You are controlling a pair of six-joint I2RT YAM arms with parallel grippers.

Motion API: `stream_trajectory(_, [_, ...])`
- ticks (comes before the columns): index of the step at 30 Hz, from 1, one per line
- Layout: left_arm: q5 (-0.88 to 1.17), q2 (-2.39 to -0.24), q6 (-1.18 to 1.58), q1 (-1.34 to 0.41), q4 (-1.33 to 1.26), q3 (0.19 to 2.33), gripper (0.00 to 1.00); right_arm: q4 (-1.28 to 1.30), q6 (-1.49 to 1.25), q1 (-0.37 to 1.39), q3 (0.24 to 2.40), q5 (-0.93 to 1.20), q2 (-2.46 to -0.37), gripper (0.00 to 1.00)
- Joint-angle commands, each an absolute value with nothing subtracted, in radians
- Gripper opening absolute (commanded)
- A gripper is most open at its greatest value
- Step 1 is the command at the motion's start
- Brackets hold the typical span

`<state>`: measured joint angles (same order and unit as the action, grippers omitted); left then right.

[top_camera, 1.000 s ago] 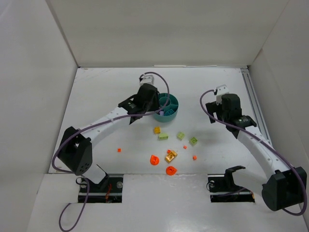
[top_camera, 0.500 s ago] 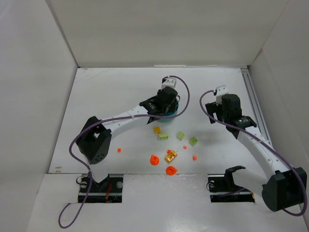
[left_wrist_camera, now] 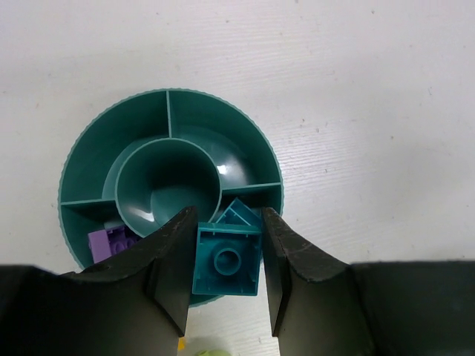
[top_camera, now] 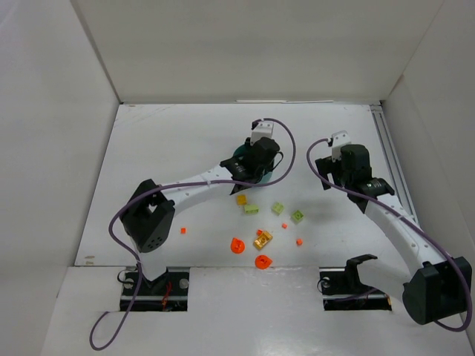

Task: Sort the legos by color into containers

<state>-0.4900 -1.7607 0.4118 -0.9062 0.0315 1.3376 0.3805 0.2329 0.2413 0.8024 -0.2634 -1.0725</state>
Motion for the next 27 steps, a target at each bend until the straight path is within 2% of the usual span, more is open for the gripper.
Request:
stream_trajectory(1, [-0.551, -1.743, 0.431, -0.907, -0.008, 1.331, 0.31, 0.331, 0.239, 0.235, 0.801, -0.255, -1.058, 1.0])
stream_trajectory(3, [-0.551, -1.743, 0.431, -0.907, -0.008, 1.331, 0.32, 0.331, 0.239, 0.235, 0.801, -0.255, -1.058, 1.0])
stream_trajectory(6, [-0.551, -1.743, 0.431, -0.907, -0.008, 1.331, 0.42, 0.331, 0.239, 0.235, 0.801, -0.255, -1.058, 1.0])
stream_trajectory(9, [-0.551, -1.743, 0.431, -0.907, -0.017, 1.322, 0.46, 0.331, 0.239, 0.235, 0.801, -0.255, -1.058, 1.0])
stream_trajectory(16, [-0.551, -1.724, 0.44, -0.907, -0.017, 1.312, 0.47, 0.331, 0.239, 0.235, 0.801, -0.255, -1.058, 1.0])
stream_trajectory(20, [-0.541, -1.687, 0.44, -0.907, -0.017, 1.299, 0.63, 0.311, 0.27, 0.235, 0.801, -0.22, -1.058, 1.0])
stream_trajectory(21, [-0.532, -1.675, 0.44, -0.907, -0.017, 1.29, 0.73, 0.311, 0.281, 0.235, 0.801, -0.186, -1.058, 1.0])
stream_trajectory(22, [-0.532, -1.642, 0.449, -0.907, -0.017, 1.281, 0.97, 0.299, 0.296, 0.235, 0.79, -0.169, -1.058, 1.0])
stream_trajectory(23, [-0.532, -1.622, 0.449, -0.907, -0.017, 1.264, 1.0, 0.287, 0.305, 0.235, 0.79, -0.151, -1.058, 1.0])
stream_trajectory(27, [-0.532, -1.496, 0.489, -0.891, -0.005, 1.189, 1.0, 0.259, 0.33, 0.245, 0.781, -0.052, -1.058, 1.0])
